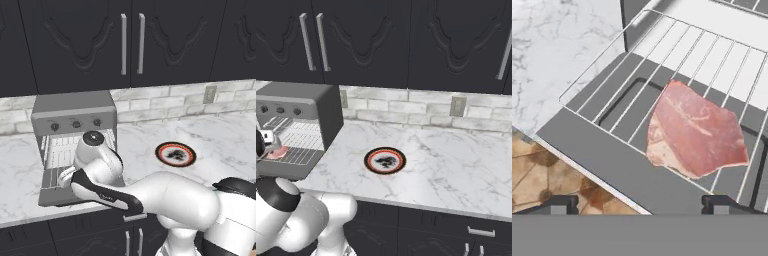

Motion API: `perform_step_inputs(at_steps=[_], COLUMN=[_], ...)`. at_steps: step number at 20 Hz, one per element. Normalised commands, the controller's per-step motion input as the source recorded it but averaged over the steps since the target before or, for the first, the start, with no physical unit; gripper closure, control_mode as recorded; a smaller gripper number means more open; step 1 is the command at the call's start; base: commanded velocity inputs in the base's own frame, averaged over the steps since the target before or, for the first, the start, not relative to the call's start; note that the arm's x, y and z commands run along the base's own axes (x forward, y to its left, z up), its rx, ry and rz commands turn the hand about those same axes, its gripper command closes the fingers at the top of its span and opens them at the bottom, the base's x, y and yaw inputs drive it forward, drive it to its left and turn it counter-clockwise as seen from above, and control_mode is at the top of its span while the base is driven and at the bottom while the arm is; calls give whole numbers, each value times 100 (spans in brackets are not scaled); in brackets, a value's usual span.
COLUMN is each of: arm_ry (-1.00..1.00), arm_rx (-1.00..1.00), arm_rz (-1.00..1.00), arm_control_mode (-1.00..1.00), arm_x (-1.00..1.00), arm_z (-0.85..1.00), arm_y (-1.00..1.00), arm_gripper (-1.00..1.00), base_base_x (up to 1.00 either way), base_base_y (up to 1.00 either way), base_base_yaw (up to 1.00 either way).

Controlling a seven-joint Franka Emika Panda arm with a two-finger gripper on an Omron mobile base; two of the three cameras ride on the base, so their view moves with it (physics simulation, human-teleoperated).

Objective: Open the toaster oven door. Place the bread on the top rack in the toaster oven and place the steak on the bottom rack.

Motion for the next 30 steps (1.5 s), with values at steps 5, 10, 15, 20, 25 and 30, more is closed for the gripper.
perform_step_inputs(at_steps=[5,10,15,20,25,30], arm_ry=[10,16,11,0,-2,0], arm_rx=[0,2,10,5,0,0], arm_rz=[-31,-28,-17,-5,0,0], arm_control_mode=[-100,-100,-100,-100,-100,-100], arm_x=[-45,-3,-1,10,19,38], arm_z=[1,-20,-23,-31,-30,-19], arm_y=[-6,-20,-5,3,3,5], arm_gripper=[-100,-100,-100,-100,-100,-100], base_base_x=[0,0,0,0,0,0], base_base_y=[0,0,0,0,0,0], base_base_yaw=[0,0,0,0,0,0])
